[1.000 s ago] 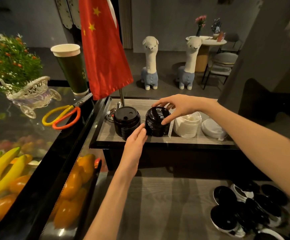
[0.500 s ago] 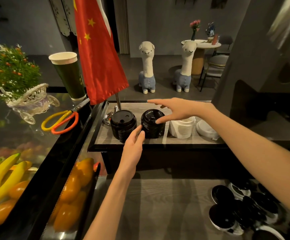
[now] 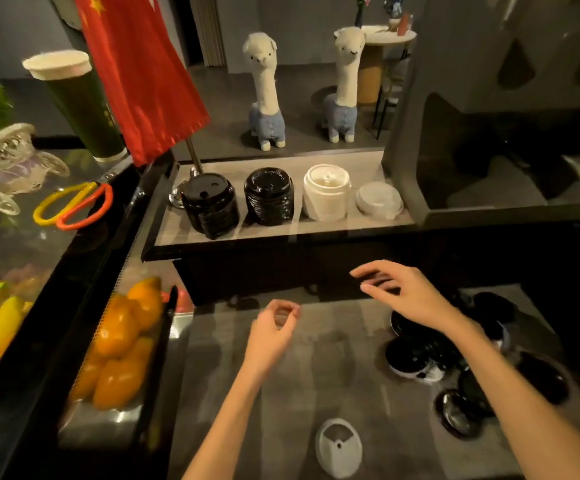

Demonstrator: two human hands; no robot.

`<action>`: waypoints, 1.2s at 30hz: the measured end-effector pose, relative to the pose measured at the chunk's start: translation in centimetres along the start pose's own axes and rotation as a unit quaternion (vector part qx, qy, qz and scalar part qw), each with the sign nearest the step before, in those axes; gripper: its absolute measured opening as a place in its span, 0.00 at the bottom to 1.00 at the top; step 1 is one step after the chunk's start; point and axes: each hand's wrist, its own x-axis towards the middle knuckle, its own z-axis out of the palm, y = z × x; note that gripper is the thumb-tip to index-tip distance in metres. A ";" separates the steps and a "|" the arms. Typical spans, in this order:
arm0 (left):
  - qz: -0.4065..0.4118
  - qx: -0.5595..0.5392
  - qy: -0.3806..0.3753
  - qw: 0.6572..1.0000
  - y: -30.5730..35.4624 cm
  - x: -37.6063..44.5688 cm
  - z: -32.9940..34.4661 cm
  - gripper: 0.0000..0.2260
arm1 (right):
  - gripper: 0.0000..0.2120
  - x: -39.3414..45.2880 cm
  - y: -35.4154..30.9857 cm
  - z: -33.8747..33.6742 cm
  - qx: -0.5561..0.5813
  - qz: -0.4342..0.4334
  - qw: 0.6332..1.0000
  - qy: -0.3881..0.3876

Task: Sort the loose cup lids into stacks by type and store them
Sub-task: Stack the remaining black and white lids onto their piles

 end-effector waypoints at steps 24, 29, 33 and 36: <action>-0.054 0.297 -0.225 0.926 -12.9 -6.3 10.9 0.34 | 0.16 -13.0 15.4 0.4 -0.056 0.182 0.979 0.073; -0.065 0.247 -0.110 0.961 -12.7 -5.3 14.1 0.30 | 0.16 -16.9 18.1 0.3 -0.083 0.190 0.977 0.049; -0.038 0.268 -0.105 0.957 -11.9 -5.1 16.4 0.40 | 0.18 -19.3 20.1 0.0 -0.113 0.212 0.967 0.079; -0.035 0.332 -0.122 0.935 -11.2 -5.3 17.8 0.41 | 0.22 -20.3 20.6 -1.0 -0.157 0.228 0.945 0.172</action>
